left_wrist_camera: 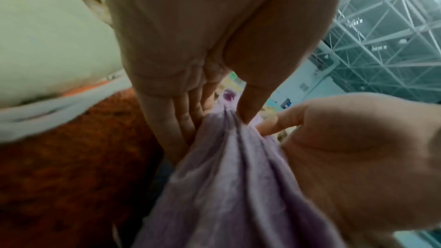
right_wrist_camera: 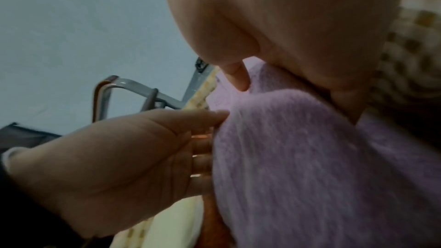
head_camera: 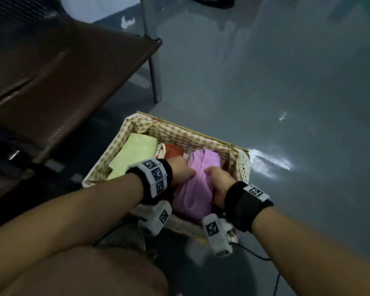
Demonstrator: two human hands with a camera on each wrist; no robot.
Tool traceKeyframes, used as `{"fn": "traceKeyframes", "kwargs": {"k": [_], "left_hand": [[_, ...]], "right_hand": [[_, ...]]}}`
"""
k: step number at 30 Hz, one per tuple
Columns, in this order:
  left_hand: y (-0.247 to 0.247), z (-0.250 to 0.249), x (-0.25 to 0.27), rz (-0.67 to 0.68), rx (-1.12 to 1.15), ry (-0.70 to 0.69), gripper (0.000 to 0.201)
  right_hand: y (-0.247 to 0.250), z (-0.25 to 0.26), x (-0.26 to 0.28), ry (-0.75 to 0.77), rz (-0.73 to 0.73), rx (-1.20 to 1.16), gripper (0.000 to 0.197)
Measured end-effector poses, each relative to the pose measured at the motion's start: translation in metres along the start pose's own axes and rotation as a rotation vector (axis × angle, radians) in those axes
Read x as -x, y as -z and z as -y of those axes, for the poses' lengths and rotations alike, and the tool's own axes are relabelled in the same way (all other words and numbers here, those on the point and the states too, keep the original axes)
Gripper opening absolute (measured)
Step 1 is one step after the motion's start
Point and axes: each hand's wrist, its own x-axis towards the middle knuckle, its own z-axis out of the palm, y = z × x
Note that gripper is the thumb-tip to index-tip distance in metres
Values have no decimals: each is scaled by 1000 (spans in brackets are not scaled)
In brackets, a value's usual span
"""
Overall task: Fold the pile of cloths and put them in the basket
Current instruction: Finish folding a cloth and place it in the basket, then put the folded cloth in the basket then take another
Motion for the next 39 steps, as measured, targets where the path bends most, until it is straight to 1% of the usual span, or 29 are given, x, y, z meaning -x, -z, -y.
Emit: {"fn": "traceKeyframes", "kwargs": {"k": [3, 5, 7, 8, 10, 11, 12, 13, 14, 15, 16, 17, 18, 20, 22, 24, 26, 28, 30, 31, 32, 34, 36, 37, 39], "left_hand": [[-12, 9, -12, 49, -64, 51, 33], [-12, 14, -18, 48, -24, 77, 31], [-10, 16, -20, 35, 49, 93, 30], [-10, 15, -19, 31, 92, 104, 30], [-5, 13, -15, 28, 144, 112, 32], [1, 12, -10, 23, 147, 96, 30], [9, 11, -4, 14, 147, 59, 28], [20, 10, 3, -3, 142, 6, 26], [34, 10, 13, -40, 119, -53, 24], [50, 11, 24, -101, 69, -109, 22], [68, 13, 37, -172, -3, -154, 20], [87, 17, 51, -246, -79, -195, 19], [106, 23, 66, -316, -150, -226, 21], [143, 42, 100, -434, -262, -233, 22], [178, 69, 138, -525, -332, -176, 22], [205, 103, 178, -607, -351, -87, 22], [226, 140, 217, -680, -334, 11, 23], [237, 181, 254, -779, -295, 114, 23], [236, 224, 288, -876, -256, 214, 23], [233, 246, 303, -899, -247, 266, 23], [229, 266, 316, -895, -247, 324, 24], [221, 303, 340, -826, -275, 456, 30], [214, 337, 360, -765, -301, 576, 39], [210, 353, 368, -740, -309, 629, 43], [200, 383, 381, -657, -294, 725, 48]], "right_hand": [[0, -12, -11, -93, 3, 17, 21], [-4, -11, -14, -95, -18, 49, 20], [-8, -7, -14, -56, -20, 120, 19], [-8, -3, -15, -18, -27, 163, 24], [-7, 6, -17, 75, -98, 262, 57], [-6, 13, -14, 133, -139, 325, 67], [-6, 22, -10, 210, -170, 397, 72], [-8, 31, -4, 296, -190, 481, 72], [-12, 41, 3, 377, -191, 575, 68], [-19, 52, 14, 462, -161, 644, 58], [-30, 65, 22, 539, -100, 668, 44], [-43, 77, 33, 606, -14, 678, 26], [-60, 89, 44, 666, 83, 693, 16], [-101, 111, 67, 740, 269, 728, 18], [-149, 128, 94, 813, 434, 759, 15], [-202, 138, 123, 914, 574, 808, 12], [-256, 139, 154, 1018, 677, 882, 13], [-310, 131, 185, 1102, 781, 956, 15], [-360, 116, 215, 1178, 871, 1041, 7], [-382, 107, 228, 1214, 903, 1082, 3], [-404, 98, 238, 1240, 937, 1119, 3], [-439, 78, 256, 1297, 983, 1238, 2], [-466, 58, 269, 1366, 981, 1375, 3], [-477, 47, 273, 1397, 968, 1436, 6], [-495, 24, 279, 1433, 959, 1559, 19]]}}
